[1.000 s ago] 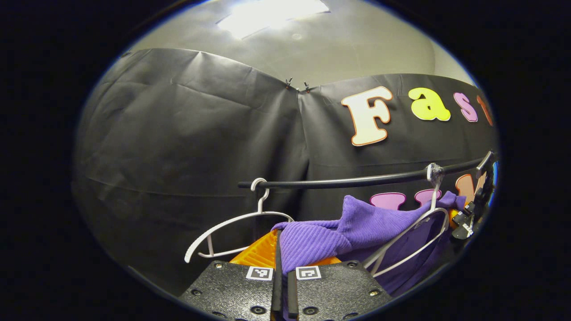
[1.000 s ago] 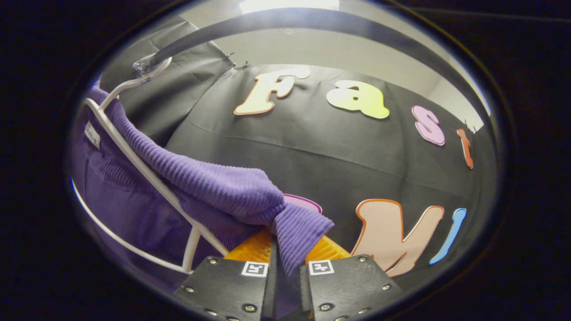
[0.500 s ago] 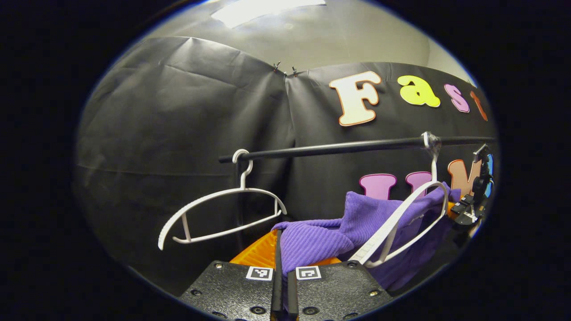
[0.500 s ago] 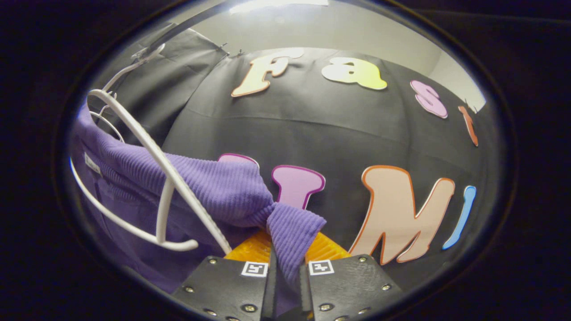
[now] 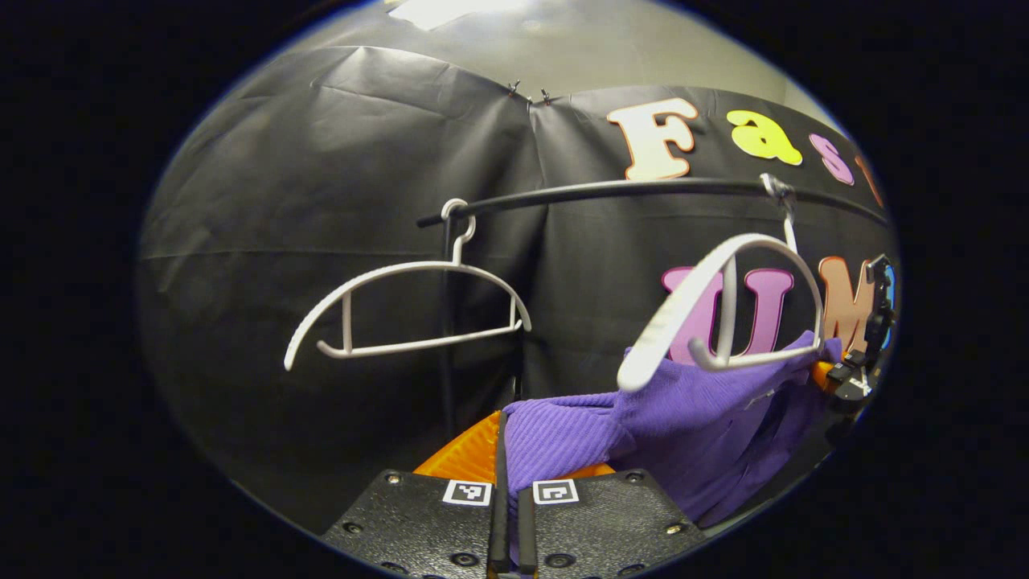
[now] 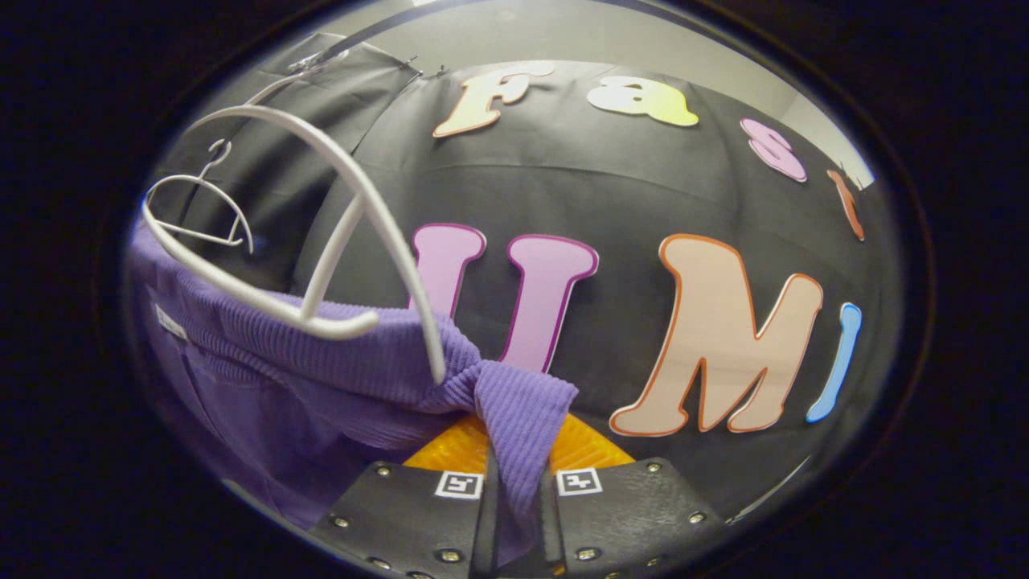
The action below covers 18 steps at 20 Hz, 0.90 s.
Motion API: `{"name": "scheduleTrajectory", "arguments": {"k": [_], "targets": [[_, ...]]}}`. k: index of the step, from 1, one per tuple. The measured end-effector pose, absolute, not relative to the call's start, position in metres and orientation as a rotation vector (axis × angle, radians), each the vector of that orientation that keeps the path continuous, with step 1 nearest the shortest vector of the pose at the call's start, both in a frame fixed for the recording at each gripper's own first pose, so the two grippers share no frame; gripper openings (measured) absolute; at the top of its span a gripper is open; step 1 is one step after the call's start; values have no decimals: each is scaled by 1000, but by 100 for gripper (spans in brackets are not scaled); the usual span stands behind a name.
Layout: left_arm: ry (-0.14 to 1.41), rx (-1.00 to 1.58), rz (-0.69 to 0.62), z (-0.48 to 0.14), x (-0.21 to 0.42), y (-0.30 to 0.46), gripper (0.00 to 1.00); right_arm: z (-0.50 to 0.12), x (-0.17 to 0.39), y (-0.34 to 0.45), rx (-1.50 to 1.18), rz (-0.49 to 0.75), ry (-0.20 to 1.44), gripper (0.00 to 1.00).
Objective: Grasp the clothes on the hanger with both hands and then place them into the laundry hamper below.
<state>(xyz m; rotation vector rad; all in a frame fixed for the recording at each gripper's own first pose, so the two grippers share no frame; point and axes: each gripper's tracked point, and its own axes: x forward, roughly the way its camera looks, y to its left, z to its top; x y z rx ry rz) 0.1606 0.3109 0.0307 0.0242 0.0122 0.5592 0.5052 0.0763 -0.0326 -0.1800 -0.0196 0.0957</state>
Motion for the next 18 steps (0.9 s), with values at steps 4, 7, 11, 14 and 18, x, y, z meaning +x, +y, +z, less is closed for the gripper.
{"name": "scheduleTrajectory", "arguments": {"k": [4,7,11,14,18], "targets": [[72,49,567,0,150,297,5,-59,484,70,-196,92,36,19],[106,31,533,-20,158,274,7,-80,464,74,-190,105,80,19],[143,52,453,-39,177,237,5,-98,431,103,-204,148,122,19],[145,27,374,-46,198,204,2,-101,411,119,-202,186,132,19],[160,-12,258,-53,230,163,5,-100,389,140,-171,238,142,19]]}}
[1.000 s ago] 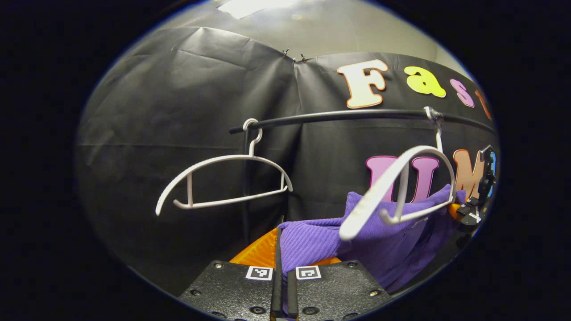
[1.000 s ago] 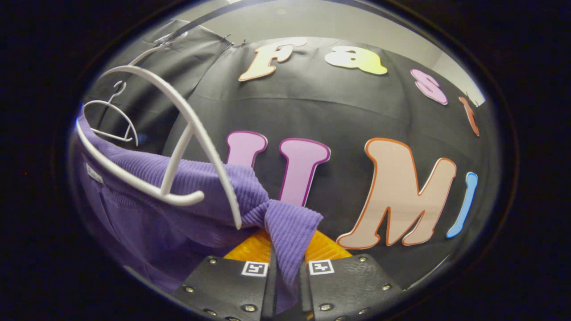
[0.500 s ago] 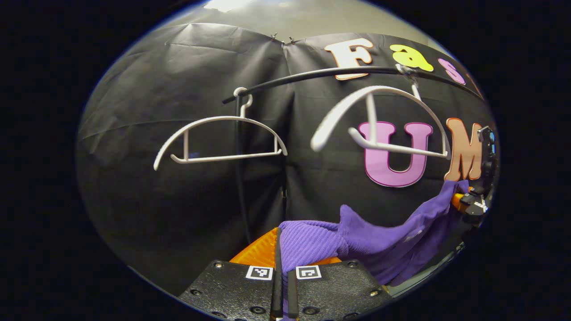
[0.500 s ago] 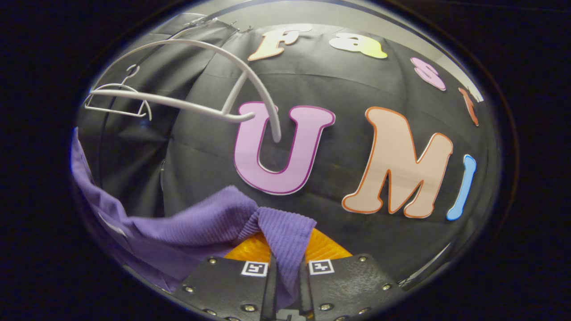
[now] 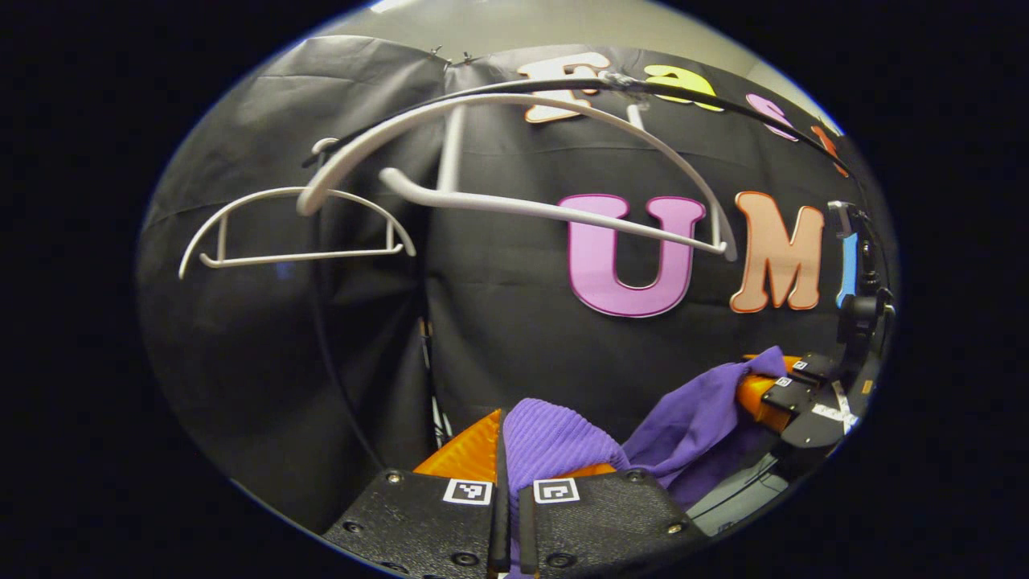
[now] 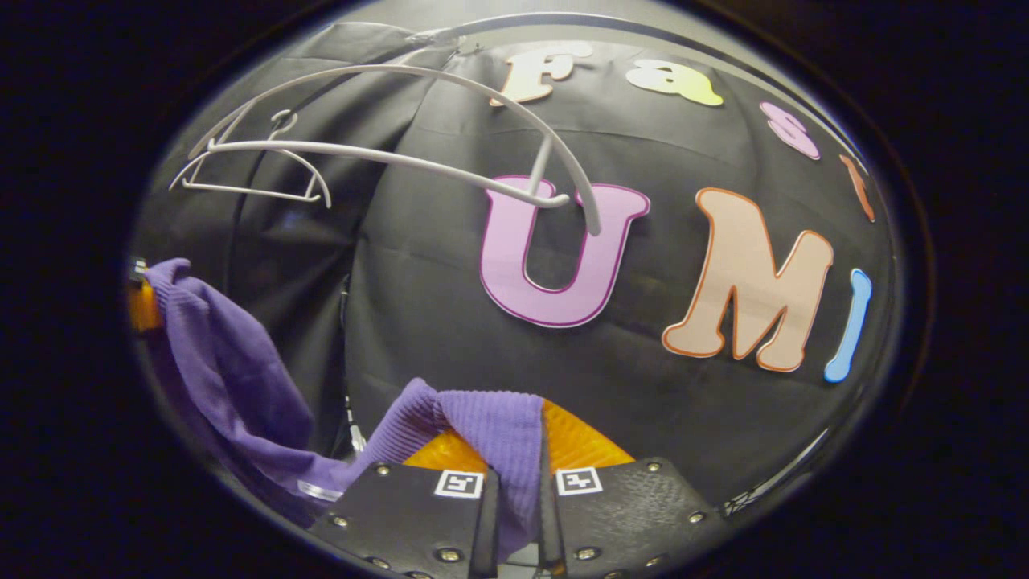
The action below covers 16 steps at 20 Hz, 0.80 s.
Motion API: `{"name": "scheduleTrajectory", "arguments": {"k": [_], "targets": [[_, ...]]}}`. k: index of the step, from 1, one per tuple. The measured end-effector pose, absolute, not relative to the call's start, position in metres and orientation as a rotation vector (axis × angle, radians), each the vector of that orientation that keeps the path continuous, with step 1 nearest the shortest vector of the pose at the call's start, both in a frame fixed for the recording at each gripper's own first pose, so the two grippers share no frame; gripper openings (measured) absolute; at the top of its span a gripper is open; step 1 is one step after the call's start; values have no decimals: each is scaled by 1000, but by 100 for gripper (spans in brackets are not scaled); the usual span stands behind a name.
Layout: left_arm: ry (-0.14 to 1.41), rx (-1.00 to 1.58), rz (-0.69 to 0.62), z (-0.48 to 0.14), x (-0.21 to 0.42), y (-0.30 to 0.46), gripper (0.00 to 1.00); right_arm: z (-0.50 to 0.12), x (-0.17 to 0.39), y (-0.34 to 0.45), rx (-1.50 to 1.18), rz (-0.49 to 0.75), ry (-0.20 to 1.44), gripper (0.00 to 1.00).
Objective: Grasp the clothes on the hanger with both hands and then place them into the laundry hamper below.
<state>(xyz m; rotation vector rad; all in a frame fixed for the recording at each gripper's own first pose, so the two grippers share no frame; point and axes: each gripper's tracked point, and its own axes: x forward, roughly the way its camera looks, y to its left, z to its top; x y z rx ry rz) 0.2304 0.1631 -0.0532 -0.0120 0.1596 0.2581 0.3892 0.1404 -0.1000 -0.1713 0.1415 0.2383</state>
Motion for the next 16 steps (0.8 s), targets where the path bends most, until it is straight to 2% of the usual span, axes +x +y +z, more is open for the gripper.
{"name": "scheduleTrajectory", "arguments": {"k": [5,16], "targets": [[226,-96,135,-85,253,128,5,-127,379,147,-140,297,204,19],[520,-180,62,-204,260,104,5,-239,355,151,-153,352,458,19]]}}
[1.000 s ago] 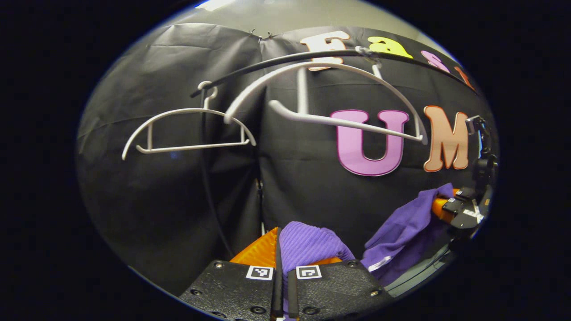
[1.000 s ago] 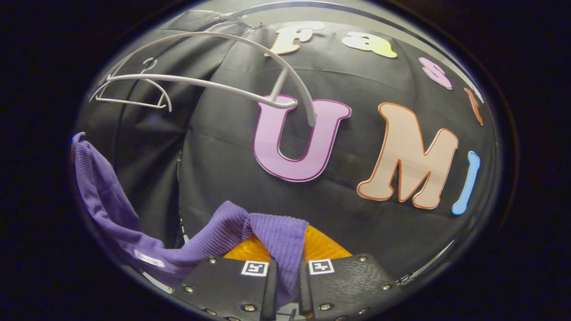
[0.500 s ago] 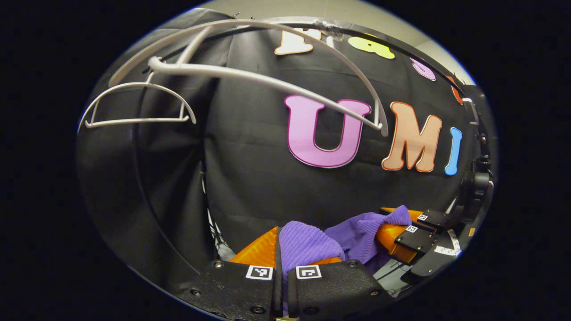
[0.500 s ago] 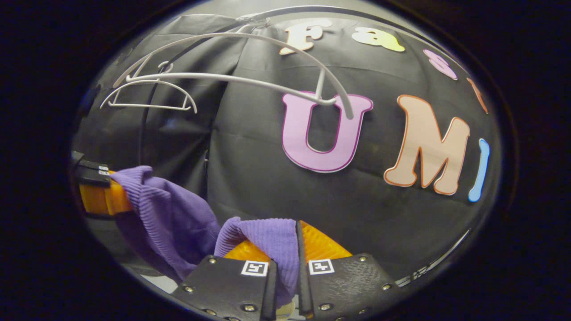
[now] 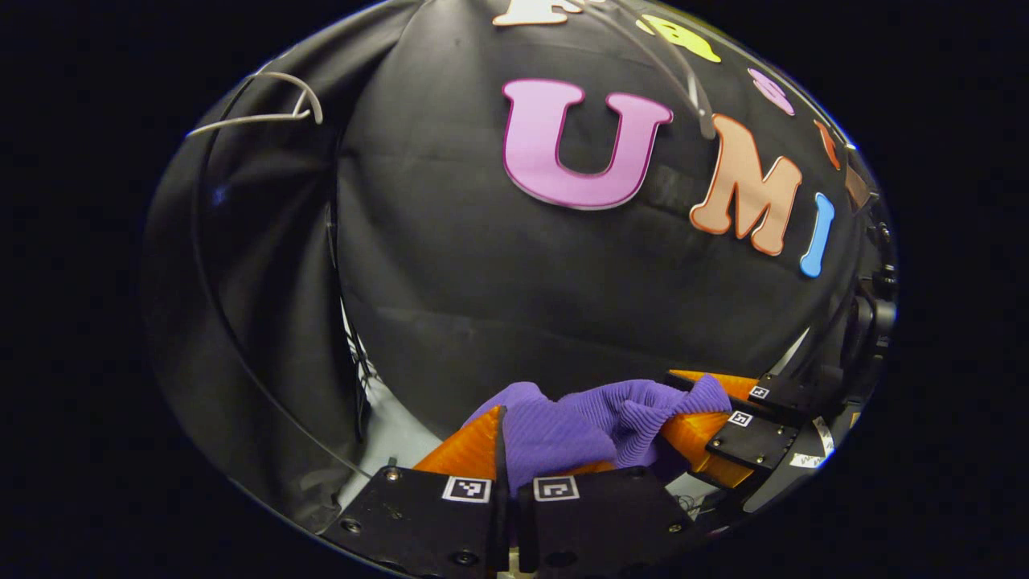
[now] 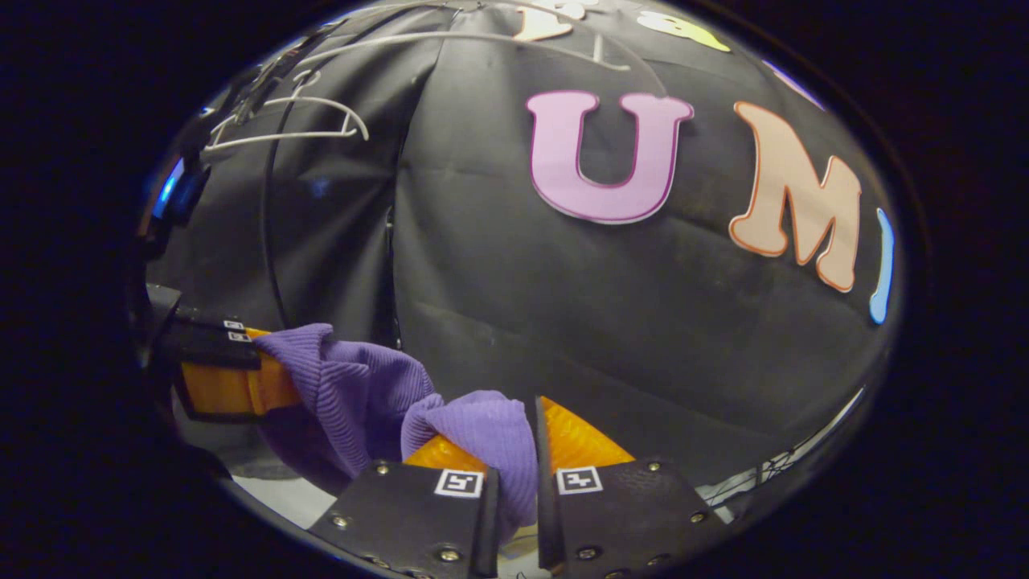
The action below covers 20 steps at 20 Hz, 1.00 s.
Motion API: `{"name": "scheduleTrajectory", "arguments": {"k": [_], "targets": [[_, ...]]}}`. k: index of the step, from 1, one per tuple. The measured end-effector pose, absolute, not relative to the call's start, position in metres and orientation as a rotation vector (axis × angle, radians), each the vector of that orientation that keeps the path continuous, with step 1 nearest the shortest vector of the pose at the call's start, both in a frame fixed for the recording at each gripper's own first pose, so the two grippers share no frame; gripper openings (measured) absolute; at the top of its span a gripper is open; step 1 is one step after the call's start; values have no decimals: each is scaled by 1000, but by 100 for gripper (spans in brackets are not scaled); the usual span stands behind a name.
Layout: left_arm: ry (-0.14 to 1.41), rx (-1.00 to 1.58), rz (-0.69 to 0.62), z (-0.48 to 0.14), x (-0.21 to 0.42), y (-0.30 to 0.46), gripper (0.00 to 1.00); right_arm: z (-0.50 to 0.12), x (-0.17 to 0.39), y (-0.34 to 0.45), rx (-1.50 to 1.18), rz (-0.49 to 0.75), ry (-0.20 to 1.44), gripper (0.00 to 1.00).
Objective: Grasp the clothes on the hanger with both hands and then place them into the laundry hamper below.
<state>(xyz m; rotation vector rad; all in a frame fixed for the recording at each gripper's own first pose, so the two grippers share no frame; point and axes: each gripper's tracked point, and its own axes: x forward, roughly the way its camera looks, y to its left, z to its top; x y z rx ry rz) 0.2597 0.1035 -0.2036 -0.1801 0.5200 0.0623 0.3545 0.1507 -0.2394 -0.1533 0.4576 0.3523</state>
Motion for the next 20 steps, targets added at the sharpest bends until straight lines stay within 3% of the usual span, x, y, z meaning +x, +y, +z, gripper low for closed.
{"name": "scheduleTrajectory", "arguments": {"k": [10,15,16,17,19,20], "targets": [[737,-224,25,-287,245,95,5,-323,333,146,-127,351,684,19],[832,-239,41,-316,232,95,9,-340,330,147,-86,358,749,19],[851,-244,37,-323,229,95,5,-340,329,147,-89,361,751,19],[871,-255,34,-329,226,93,9,-340,329,148,-93,367,754,19],[926,-281,22,-345,221,88,5,-341,328,148,-99,373,755,19],[925,-299,14,-342,218,84,16,-341,328,149,-100,373,753,19]]}}
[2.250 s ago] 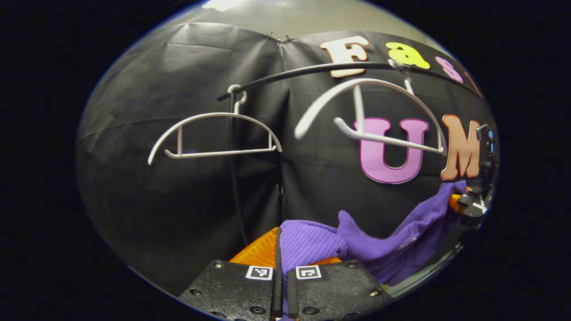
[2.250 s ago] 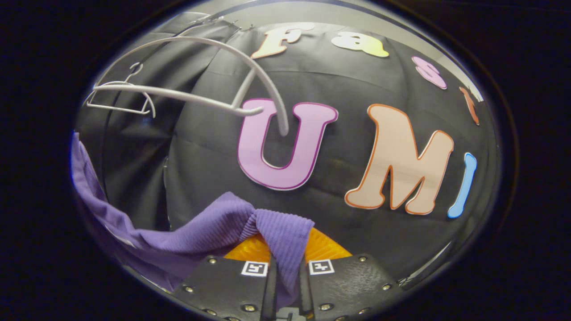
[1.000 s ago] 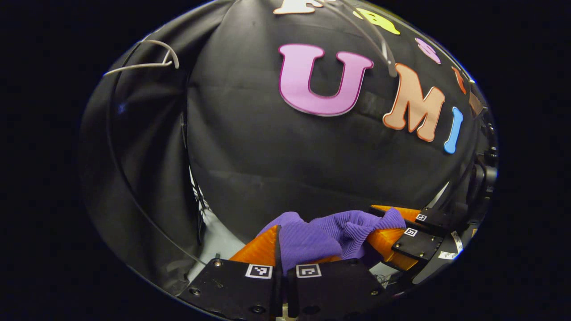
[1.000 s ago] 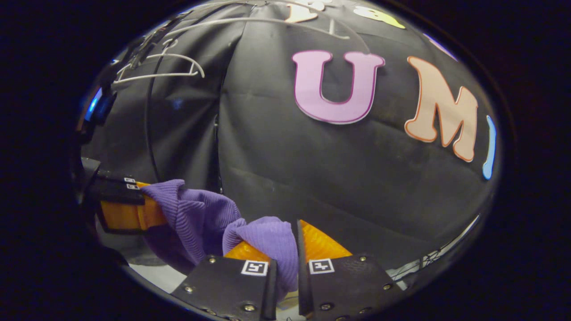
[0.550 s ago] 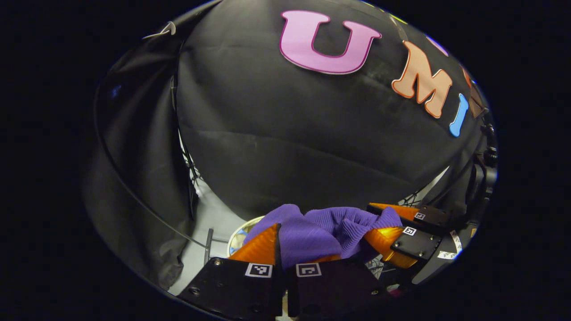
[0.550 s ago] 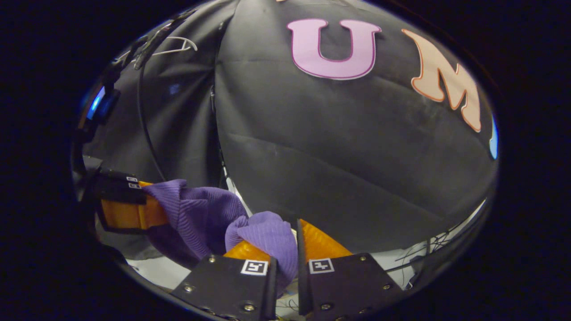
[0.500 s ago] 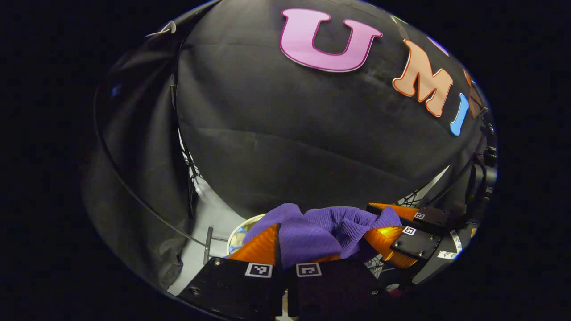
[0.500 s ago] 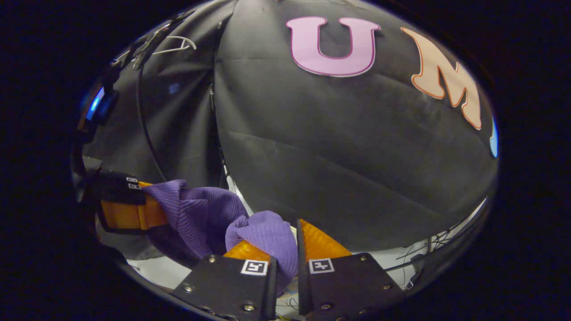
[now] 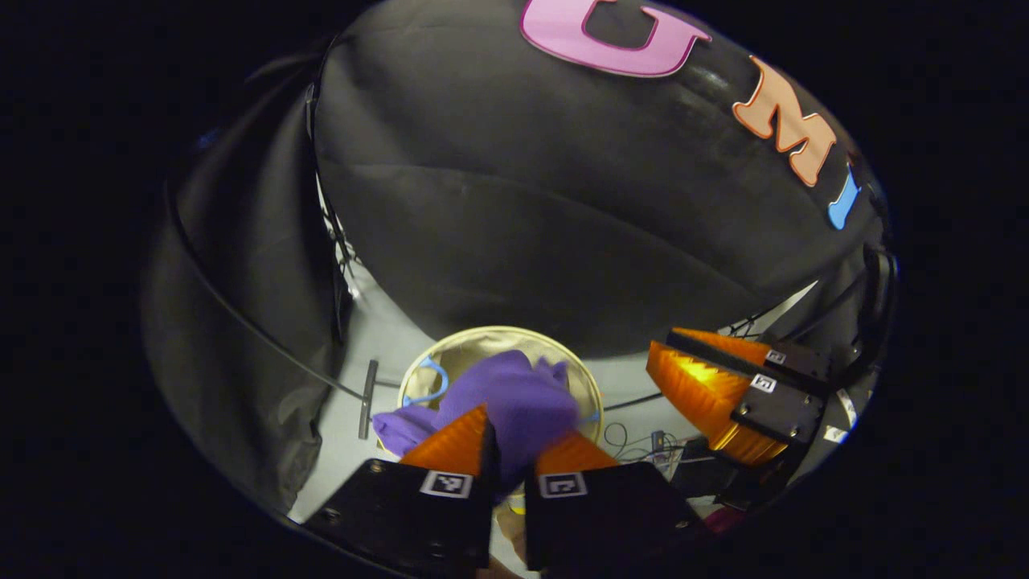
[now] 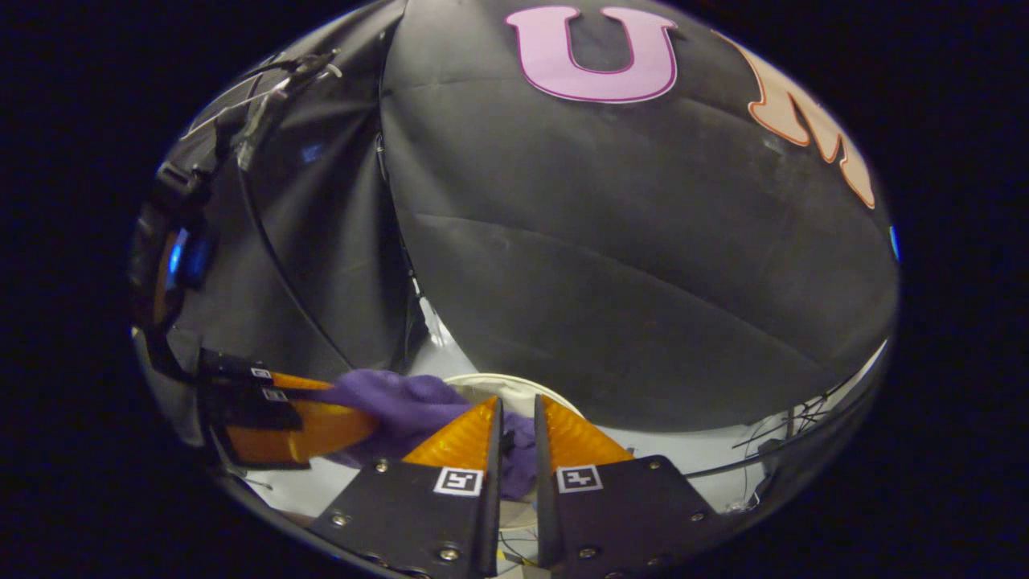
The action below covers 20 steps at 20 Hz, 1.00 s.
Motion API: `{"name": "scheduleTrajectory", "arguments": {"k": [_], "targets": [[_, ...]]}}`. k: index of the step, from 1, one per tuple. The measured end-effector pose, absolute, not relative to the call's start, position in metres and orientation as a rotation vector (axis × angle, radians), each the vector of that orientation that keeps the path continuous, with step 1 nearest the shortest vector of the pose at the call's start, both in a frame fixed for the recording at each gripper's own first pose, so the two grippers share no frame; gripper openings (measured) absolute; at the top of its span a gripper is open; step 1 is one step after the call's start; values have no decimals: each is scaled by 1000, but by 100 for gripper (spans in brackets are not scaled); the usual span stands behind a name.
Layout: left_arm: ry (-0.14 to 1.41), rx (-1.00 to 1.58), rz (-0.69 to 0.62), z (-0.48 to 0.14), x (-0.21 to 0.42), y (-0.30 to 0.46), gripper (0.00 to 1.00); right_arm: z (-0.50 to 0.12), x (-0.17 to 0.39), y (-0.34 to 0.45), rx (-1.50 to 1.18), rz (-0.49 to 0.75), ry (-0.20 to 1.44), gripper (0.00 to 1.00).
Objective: Grasp the clothes on the hanger with both hands and then place them into the laundry hamper below.
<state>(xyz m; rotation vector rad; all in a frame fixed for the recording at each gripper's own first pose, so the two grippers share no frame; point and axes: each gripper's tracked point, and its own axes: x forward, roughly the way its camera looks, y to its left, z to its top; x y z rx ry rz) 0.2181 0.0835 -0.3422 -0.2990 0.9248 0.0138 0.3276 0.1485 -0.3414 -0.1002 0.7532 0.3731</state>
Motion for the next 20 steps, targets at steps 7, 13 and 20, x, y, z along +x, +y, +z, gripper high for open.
{"name": "scheduleTrajectory", "arguments": {"k": [7,13,20], "targets": [[914,-307,31,-338,223,85,28,-347,324,147,-109,370,769,19],[918,-289,20,-336,223,81,28,-348,325,147,-119,369,776,20],[886,-262,-13,-324,223,79,28,-337,328,145,-122,345,752,19]]}}
